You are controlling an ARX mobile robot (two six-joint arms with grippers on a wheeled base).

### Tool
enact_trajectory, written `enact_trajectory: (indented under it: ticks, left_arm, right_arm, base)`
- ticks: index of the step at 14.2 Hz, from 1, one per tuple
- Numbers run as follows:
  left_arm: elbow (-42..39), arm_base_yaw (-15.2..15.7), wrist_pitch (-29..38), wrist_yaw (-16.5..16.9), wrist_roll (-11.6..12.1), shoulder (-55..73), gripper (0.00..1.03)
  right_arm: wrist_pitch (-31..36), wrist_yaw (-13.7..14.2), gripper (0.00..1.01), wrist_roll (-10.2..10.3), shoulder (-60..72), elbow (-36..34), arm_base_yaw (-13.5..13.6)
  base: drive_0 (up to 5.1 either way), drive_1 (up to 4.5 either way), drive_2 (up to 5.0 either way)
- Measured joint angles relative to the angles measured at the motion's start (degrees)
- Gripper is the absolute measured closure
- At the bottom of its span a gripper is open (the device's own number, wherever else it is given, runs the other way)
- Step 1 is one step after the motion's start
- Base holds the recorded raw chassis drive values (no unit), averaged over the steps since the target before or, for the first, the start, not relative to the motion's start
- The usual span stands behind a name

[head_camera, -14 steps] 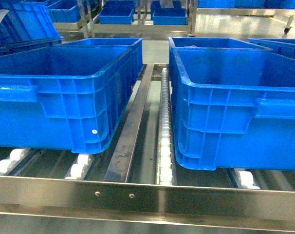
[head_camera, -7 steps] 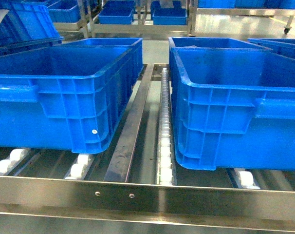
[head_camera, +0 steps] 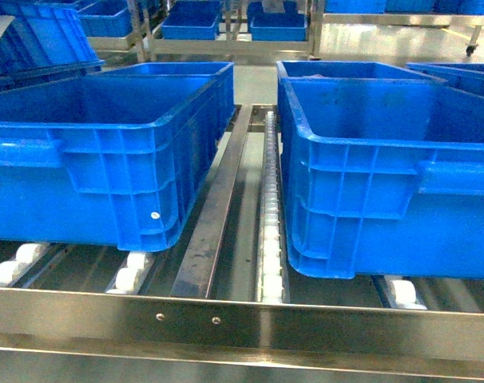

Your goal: Sort blue parts and orange caps into right shelf containers

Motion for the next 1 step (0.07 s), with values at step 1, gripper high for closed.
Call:
enact_trajectory:
  ticks: [1]
  left_arm:
    - [0.0,0.0,0.0,0.0,0.0,0.0,0.05]
  right_arm:
    - [-0.02,0.0,0.03,0.0,0.0,0.0,0.0]
  base:
    - [0.0,0.0,0.0]
